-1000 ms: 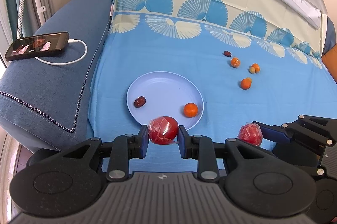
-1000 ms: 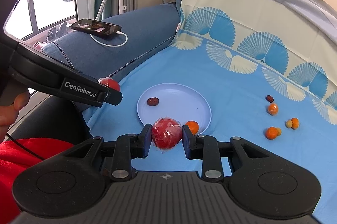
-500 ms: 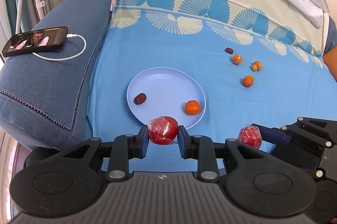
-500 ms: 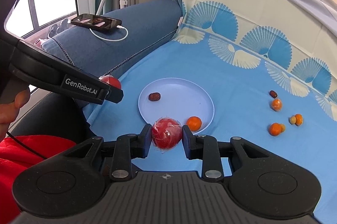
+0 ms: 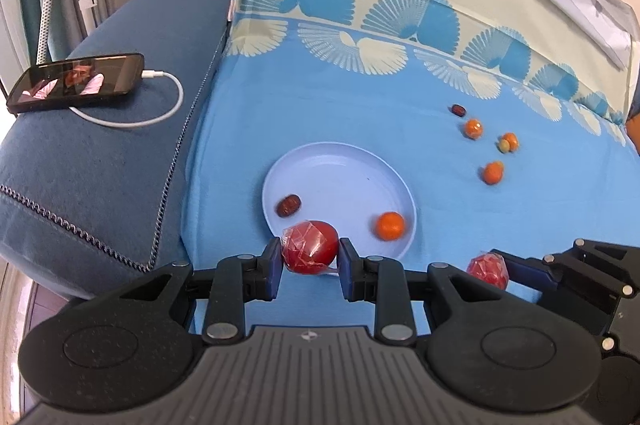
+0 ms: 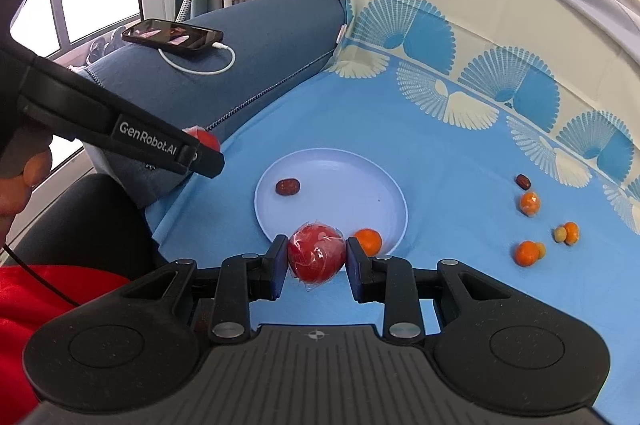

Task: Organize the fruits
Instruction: 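Carry both red lychees over the white plate and release them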

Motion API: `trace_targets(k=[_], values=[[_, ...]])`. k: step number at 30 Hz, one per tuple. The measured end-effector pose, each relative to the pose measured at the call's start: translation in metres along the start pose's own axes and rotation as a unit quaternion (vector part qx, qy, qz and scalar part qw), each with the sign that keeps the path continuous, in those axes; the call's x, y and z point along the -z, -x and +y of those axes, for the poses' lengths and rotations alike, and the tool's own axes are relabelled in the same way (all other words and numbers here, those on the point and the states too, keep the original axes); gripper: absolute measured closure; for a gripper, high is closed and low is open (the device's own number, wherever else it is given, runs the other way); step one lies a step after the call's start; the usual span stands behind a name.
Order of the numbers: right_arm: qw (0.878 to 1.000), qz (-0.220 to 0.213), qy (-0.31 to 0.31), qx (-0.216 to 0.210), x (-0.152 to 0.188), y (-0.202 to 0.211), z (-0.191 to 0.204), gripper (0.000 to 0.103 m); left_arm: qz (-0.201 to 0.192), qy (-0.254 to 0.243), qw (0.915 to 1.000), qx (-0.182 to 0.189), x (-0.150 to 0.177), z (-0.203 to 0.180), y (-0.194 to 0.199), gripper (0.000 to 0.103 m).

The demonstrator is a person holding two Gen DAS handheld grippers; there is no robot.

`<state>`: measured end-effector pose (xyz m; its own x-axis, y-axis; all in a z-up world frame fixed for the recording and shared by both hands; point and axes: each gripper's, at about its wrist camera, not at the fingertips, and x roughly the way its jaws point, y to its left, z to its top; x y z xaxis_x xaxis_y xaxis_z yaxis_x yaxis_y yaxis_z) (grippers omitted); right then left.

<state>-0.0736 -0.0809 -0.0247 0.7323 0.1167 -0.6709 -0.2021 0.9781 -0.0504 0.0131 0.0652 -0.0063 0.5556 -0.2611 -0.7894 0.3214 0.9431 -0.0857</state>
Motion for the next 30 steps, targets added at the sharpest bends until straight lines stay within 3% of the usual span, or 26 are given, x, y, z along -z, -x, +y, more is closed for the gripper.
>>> trace_targets(k=[8, 21, 30], values=[[1.0, 0.019, -0.016, 0.001, -0.011, -0.035, -0.011, 0.071, 0.021, 0.004, 0.9998, -0.004, -0.021, 0.005, -0.035, 0.071], [0.997, 0.063, -0.042, -0.004, -0.024, -0.115, -0.041, 0.071, 0.08, -0.01, 0.9965, -0.02, -0.048, 0.0, -0.128, 0.071], [0.995, 0.091, -0.027, -0.014, -0.024, -0.168, -0.05, 0.071, 0.112, -0.03, 0.9926, -0.036, -0.056, -0.001, -0.179, 0.071]])
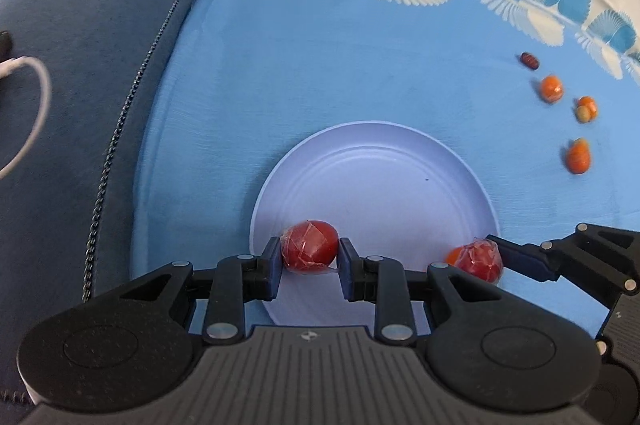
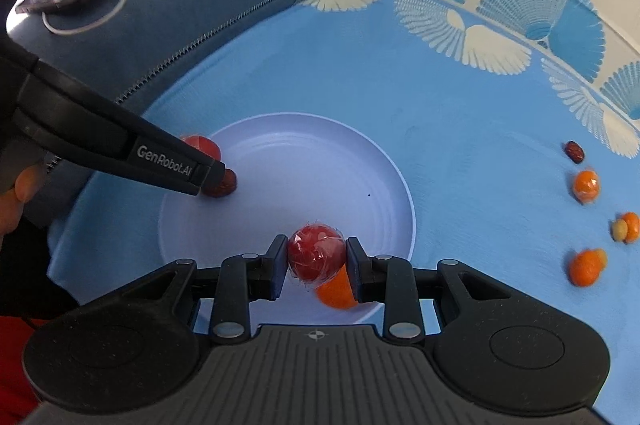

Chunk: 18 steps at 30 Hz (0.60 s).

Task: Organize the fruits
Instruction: 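Carry both red lychees over the white plate and release them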

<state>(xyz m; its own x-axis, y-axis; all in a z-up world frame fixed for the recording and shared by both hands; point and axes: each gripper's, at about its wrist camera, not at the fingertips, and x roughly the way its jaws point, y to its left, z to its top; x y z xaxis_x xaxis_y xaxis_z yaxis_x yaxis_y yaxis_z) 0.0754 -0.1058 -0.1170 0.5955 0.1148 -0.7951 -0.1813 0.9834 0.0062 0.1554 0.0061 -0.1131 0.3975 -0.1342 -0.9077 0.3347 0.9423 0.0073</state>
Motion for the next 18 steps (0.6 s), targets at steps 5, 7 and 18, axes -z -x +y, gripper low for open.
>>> trace_targets(k=[5, 7, 18], values=[[1.0, 0.015, 0.019, -0.005, -0.005, -0.018, 0.0, 0.07, 0.003, -0.012, 0.9999, -0.011, -0.008, -0.003, -0.017, 0.069], [1.0, 0.017, 0.021, -0.007, -0.009, -0.02, 0.0, 0.068, -0.008, -0.009, 0.9999, -0.012, -0.011, -0.002, -0.015, 0.05], [1.0, 0.004, -0.017, 0.005, 0.006, 0.047, 0.0, 0.006, -0.044, 0.0, 0.9986, -0.03, 0.032, 0.003, 0.06, 0.0]])
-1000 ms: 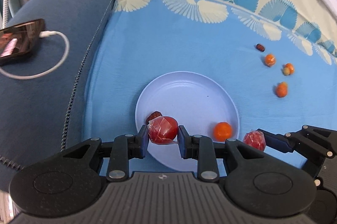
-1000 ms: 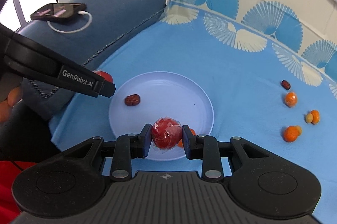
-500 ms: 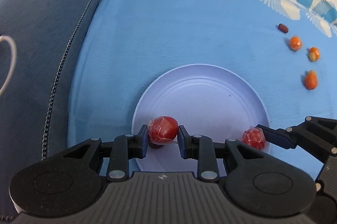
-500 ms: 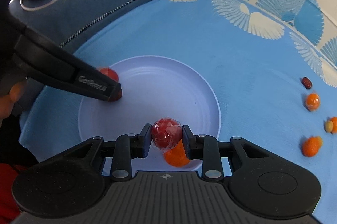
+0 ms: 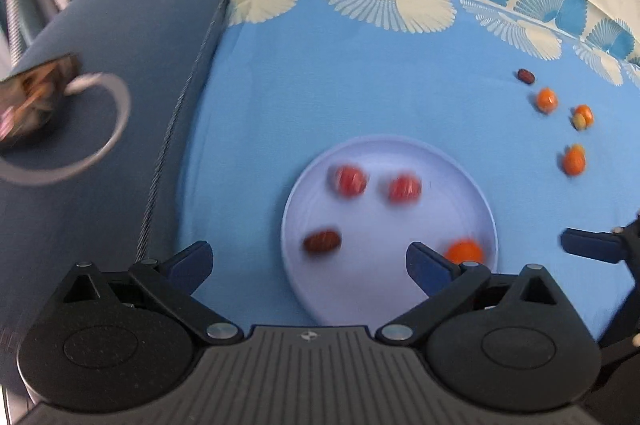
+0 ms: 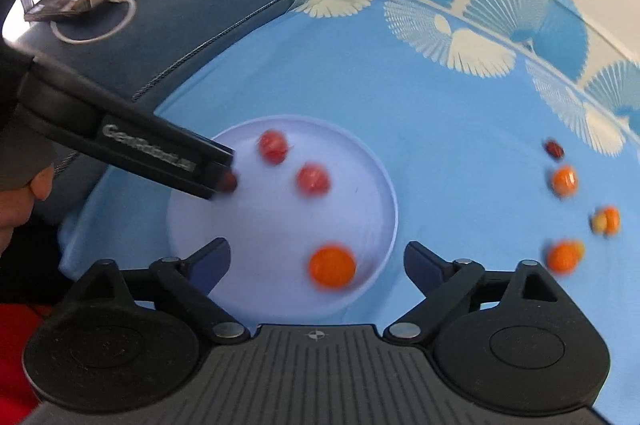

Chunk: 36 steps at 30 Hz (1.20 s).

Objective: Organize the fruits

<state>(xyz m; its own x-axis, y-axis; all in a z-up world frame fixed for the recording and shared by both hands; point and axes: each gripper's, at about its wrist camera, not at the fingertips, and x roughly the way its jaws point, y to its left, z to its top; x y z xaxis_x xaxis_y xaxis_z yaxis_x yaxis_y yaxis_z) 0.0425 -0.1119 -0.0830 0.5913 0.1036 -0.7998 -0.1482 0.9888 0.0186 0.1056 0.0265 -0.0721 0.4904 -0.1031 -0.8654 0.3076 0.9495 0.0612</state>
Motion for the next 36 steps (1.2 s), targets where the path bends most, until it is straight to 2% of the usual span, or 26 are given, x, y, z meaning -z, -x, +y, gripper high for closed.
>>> trace_targets(k=[6, 10, 17, 27, 36], values=[[1.0, -0.001, -0.019, 0.001, 0.039, 0.048, 0.017, 0.003, 0.002, 0.037, 0.9992, -0.012, 0.045, 0.006, 0.04, 0.0], [0.999, -0.032, 0.003, 0.018, 0.048, 0.073, 0.028, 0.001, -0.005, 0.021, 0.9995, -0.021, 0.064, -0.002, 0.056, 0.0], [0.997, -0.073, 0.006, 0.029, 0.062, 0.106, 0.033, 0.001, -0.048, 0.015, 0.9985, -0.02, 0.075, -0.012, 0.092, 0.0], [0.993, -0.112, 0.014, 0.035, 0.072, 0.133, 0.04, 0.001, -0.074, 0.003, 0.9971, -0.021, 0.083, -0.023, 0.114, 0.0], [0.992, -0.12, 0.018, 0.034, 0.076, 0.139, 0.043, 0.001, -0.085, 0.003, 0.9961, -0.023, 0.086, -0.022, 0.122, 0.0]])
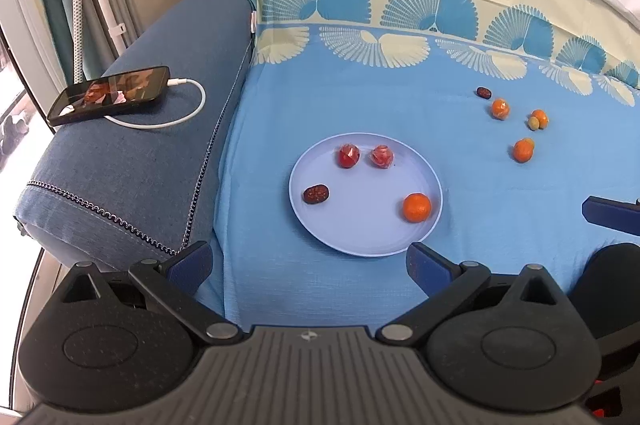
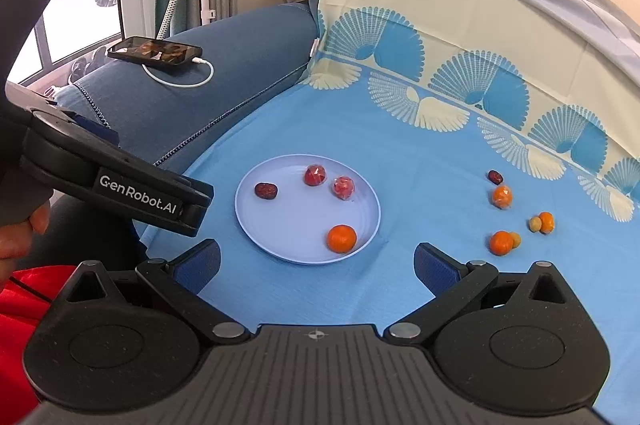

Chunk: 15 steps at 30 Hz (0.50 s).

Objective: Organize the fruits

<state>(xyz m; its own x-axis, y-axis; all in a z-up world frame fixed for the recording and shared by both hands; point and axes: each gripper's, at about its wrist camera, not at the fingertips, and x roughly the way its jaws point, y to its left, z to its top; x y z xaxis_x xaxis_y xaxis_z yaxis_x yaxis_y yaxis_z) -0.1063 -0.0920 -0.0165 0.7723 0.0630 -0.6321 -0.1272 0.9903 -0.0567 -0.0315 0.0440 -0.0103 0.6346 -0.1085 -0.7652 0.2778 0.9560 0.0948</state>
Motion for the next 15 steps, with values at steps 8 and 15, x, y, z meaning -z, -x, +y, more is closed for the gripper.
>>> trace_targets(k=[8, 15], values=[[1.0, 0.003, 0.003, -0.001, 0.001, -0.0009, 0.0022, 0.001, 0.002, 0.003, 1.0, 0.002, 0.0011, 0.0027, -0.0014, 0.0], [1.0, 0.008, 0.003, -0.002, 0.0022, -0.0039, 0.0033, 0.001, 0.007, 0.008, 0.9999, 0.005, 0.0025, 0.0059, -0.0051, 0.0]])
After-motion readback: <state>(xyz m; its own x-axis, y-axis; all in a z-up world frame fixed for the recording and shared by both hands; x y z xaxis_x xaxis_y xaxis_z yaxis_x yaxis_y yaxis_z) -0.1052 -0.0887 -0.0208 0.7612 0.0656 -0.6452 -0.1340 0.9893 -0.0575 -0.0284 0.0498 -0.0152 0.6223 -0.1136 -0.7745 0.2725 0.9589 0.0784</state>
